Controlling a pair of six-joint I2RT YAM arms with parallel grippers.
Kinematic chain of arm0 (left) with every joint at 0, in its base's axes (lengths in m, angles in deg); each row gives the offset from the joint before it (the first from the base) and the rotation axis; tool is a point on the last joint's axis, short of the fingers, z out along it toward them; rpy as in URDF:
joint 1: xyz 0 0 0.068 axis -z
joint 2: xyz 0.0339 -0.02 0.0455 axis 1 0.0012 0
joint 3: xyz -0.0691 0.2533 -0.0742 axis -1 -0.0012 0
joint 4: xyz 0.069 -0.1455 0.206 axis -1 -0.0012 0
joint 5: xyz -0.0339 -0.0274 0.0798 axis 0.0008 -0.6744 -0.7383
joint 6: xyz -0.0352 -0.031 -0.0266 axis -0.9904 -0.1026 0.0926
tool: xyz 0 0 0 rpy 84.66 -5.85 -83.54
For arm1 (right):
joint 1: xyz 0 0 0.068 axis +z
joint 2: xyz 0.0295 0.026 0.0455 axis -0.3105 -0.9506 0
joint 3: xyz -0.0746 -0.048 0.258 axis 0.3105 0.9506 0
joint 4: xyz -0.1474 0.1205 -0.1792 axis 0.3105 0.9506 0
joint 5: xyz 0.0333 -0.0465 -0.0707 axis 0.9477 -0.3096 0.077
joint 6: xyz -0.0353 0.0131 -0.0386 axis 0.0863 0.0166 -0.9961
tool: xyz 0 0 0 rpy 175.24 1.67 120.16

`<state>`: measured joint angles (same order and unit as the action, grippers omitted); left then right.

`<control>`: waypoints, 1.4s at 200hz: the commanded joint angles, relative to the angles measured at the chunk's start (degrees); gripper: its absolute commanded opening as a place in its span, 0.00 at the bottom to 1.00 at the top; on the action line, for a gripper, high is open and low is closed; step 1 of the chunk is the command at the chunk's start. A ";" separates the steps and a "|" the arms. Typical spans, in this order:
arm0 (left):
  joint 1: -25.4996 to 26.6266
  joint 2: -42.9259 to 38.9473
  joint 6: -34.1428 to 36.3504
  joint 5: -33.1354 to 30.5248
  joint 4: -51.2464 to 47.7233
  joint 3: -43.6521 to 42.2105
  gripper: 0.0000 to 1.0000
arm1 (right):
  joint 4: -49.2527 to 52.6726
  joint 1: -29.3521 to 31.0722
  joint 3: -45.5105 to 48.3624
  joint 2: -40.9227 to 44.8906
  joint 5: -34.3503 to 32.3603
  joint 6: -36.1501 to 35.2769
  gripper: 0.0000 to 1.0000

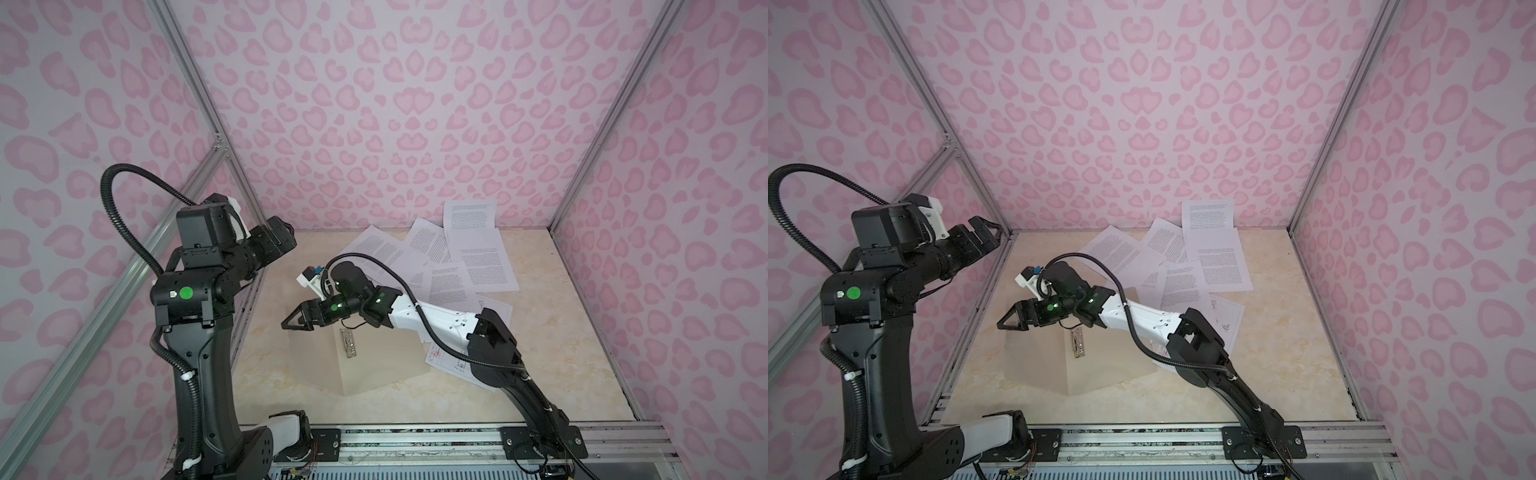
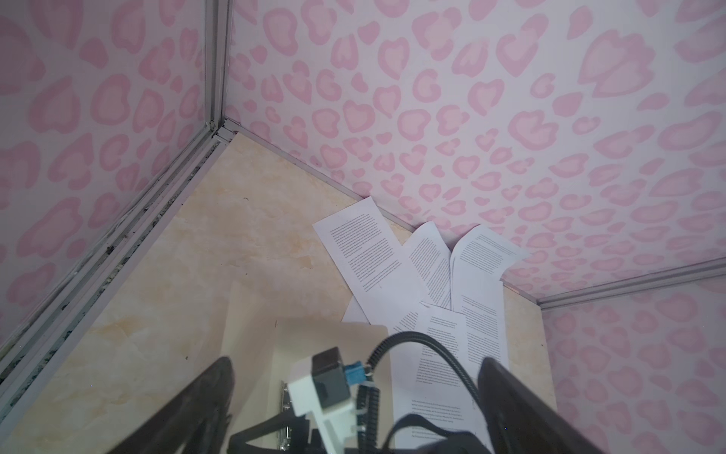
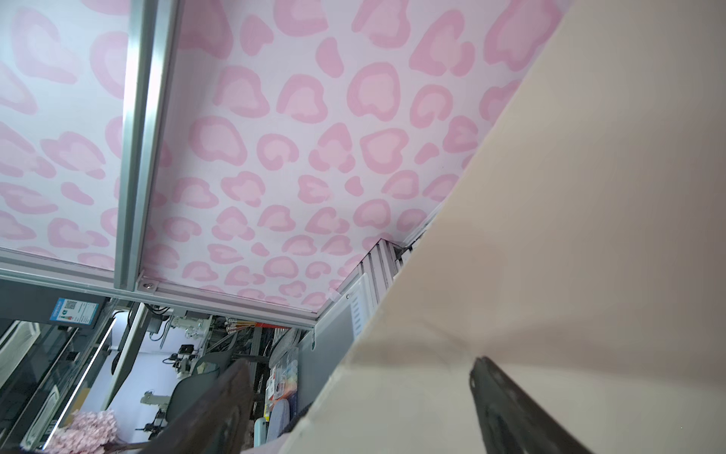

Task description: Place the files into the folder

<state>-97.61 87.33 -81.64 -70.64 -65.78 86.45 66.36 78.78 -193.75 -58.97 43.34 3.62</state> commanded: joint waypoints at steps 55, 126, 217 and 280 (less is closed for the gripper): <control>-2.08 -6.10 -1.38 9.46 8.76 -32.21 0.98 | 10.71 -8.62 17.54 8.40 -6.07 -9.19 0.87; 5.91 -2.92 -11.41 2.57 28.40 -66.72 0.98 | 15.72 -12.09 35.22 12.76 -16.66 -16.43 0.85; 22.21 13.69 -11.22 3.92 43.25 -71.10 0.98 | -6.93 -25.17 63.39 19.42 -12.27 -3.13 0.83; 33.68 22.42 -17.03 5.49 49.44 -65.97 0.98 | -6.22 -35.39 71.18 27.63 -12.99 -5.49 0.83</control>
<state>-67.73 106.33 -94.47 -67.58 -13.93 19.43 47.33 45.62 -124.16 -31.98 37.07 -1.26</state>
